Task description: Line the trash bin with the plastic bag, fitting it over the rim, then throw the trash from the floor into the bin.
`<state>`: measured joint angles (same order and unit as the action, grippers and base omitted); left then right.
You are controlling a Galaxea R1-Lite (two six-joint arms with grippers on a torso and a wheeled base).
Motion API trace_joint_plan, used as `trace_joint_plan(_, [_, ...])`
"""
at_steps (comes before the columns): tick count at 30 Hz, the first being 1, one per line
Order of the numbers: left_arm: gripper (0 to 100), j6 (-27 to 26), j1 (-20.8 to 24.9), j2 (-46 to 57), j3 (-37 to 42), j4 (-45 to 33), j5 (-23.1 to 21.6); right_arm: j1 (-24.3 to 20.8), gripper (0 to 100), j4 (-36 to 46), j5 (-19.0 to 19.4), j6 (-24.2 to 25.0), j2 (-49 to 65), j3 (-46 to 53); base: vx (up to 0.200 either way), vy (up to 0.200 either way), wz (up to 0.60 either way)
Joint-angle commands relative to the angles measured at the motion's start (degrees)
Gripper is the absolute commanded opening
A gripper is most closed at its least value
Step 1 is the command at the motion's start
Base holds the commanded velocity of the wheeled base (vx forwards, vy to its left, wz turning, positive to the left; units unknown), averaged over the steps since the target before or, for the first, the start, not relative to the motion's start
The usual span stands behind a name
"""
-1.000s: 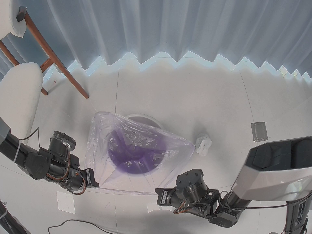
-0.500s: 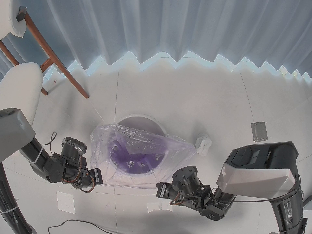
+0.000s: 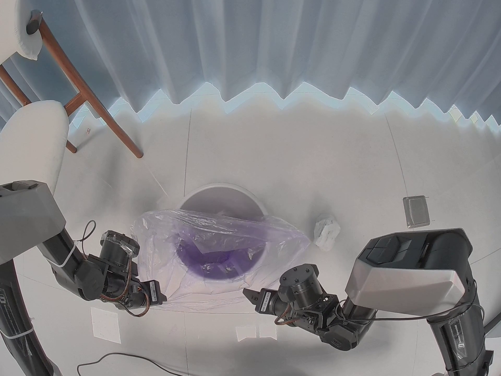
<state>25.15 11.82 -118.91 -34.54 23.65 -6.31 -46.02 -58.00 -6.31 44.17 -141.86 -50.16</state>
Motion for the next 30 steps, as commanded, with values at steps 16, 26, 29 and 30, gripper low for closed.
trace_joint_plan(16, [100,-4.2,-2.6,10.9,19.3,22.8,-0.1,-2.8,100,-32.0,-0.8,-5.7,6.8,28.8,0.0,0.0,0.0])
trace_joint_plan(26, [100,-9.2,-2.0,19.3,24.5,29.6,-1.1,1.0,100,-31.4,-3.0,-7.8,10.4,23.2,0.0,0.0,0.0])
trace_joint_plan(29, [100,-9.3,-2.0,19.5,22.5,29.8,-3.5,1.1,100,-31.6,-2.9,-7.5,10.4,21.1,0.0,0.0,0.0])
trace_joint_plan(30, [100,-9.2,-1.9,19.5,21.4,29.8,-4.2,1.0,100,-31.6,-2.8,-7.4,10.4,20.2,0.0,0.0,0.0])
